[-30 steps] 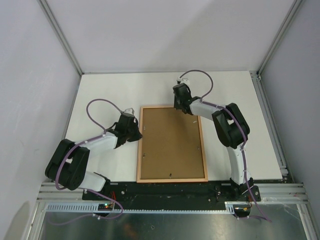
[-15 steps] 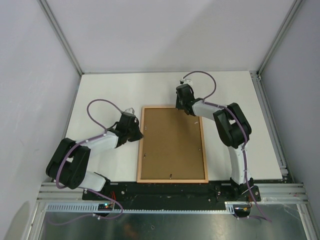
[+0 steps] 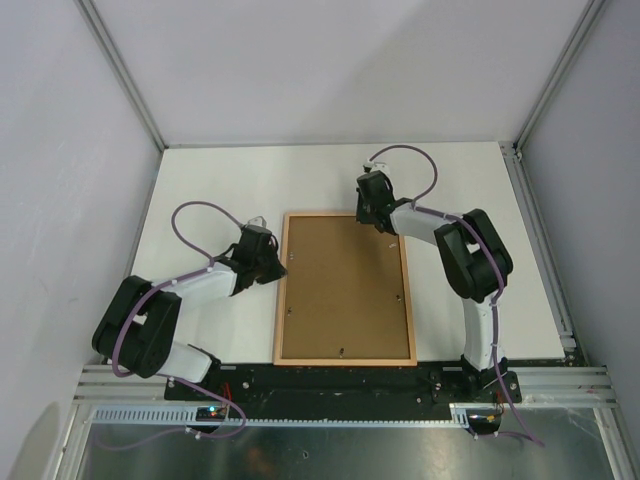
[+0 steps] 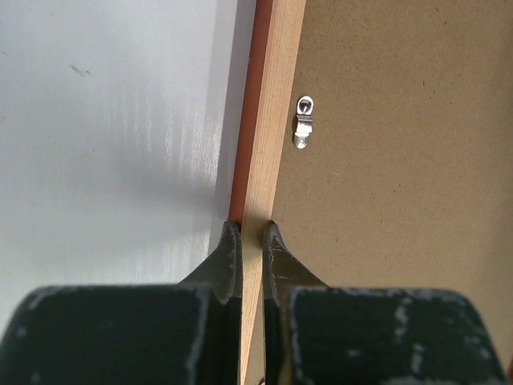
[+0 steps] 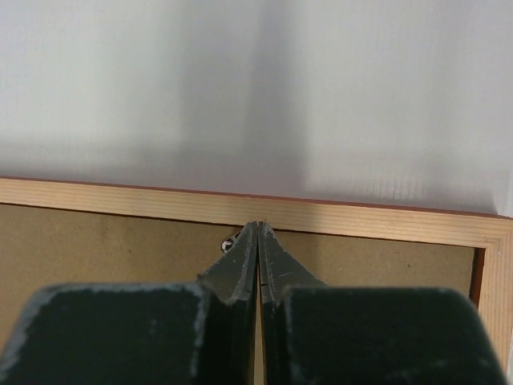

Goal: Put the photo into the frame

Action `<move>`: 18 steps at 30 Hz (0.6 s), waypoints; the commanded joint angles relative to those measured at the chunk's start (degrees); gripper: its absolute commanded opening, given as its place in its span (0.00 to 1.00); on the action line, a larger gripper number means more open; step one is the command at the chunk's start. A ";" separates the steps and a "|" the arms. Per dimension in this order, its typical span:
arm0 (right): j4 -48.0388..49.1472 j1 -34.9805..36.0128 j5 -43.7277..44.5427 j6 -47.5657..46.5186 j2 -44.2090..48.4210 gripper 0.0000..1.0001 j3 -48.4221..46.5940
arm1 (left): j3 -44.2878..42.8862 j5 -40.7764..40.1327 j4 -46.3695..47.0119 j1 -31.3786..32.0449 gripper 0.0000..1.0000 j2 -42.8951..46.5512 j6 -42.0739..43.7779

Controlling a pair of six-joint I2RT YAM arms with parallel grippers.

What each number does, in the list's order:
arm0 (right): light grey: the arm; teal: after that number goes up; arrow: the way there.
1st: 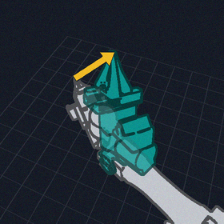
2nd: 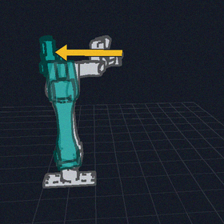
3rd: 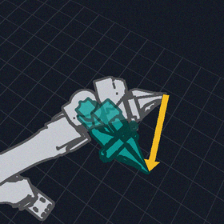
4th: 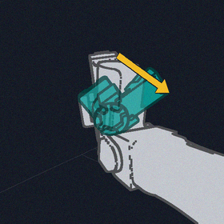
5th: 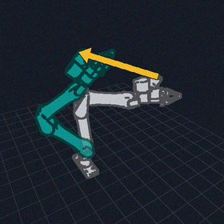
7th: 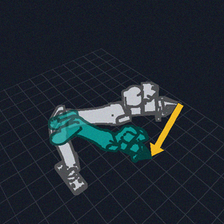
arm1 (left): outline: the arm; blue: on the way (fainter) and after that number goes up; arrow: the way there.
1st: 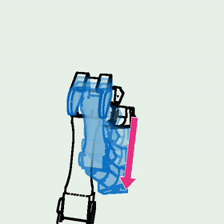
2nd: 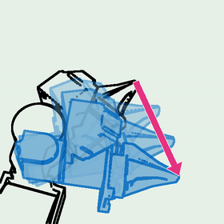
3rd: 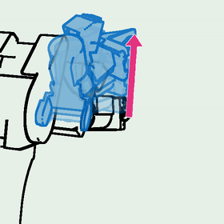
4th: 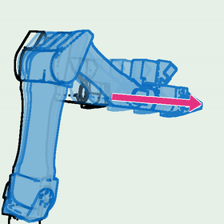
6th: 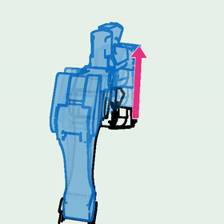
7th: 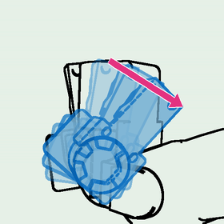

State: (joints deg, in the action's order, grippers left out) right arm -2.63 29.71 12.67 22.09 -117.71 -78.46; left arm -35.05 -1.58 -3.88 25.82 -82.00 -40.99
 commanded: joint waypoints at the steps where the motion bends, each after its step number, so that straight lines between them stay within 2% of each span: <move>1: -2.52 -0.19 -1.78 -1.48 2.39 0.02 0.76 | 2.19 2.30 -8.16 1.77 0.00 -2.79 -4.71; 18: -1.70 0.40 -1.55 -1.73 4.43 0.04 0.76 | 2.80 2.50 -7.50 1.80 0.00 -2.76 -4.84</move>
State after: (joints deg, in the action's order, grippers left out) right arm -3.66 29.52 11.11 21.30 -117.01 -78.02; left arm -35.05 -1.76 -3.90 25.82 -82.00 -41.63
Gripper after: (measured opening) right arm 0.033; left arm 0.058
